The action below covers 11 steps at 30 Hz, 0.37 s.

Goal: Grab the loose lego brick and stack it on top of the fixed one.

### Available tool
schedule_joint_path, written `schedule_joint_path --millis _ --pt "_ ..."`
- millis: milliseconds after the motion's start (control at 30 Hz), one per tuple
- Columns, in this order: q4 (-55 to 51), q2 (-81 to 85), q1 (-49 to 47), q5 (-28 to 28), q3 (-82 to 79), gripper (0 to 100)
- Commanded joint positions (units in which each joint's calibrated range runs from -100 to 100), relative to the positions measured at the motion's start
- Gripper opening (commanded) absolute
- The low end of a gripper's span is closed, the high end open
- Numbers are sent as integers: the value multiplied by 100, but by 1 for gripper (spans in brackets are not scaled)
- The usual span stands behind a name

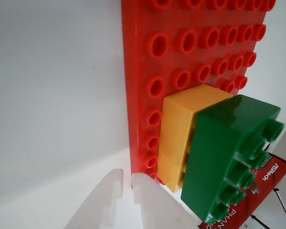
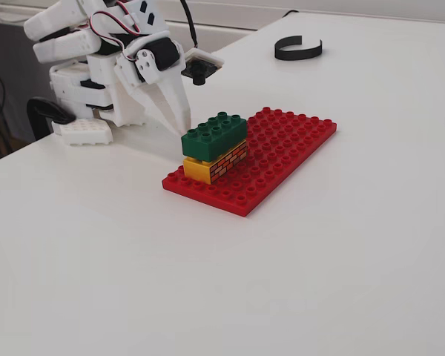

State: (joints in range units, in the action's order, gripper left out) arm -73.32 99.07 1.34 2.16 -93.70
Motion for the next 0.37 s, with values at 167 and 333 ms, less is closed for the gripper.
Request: schedule_joint_path --millis 167,333 --pt "-153 34 59 -22 85 1" --pt "-153 43 52 -12 85 1"
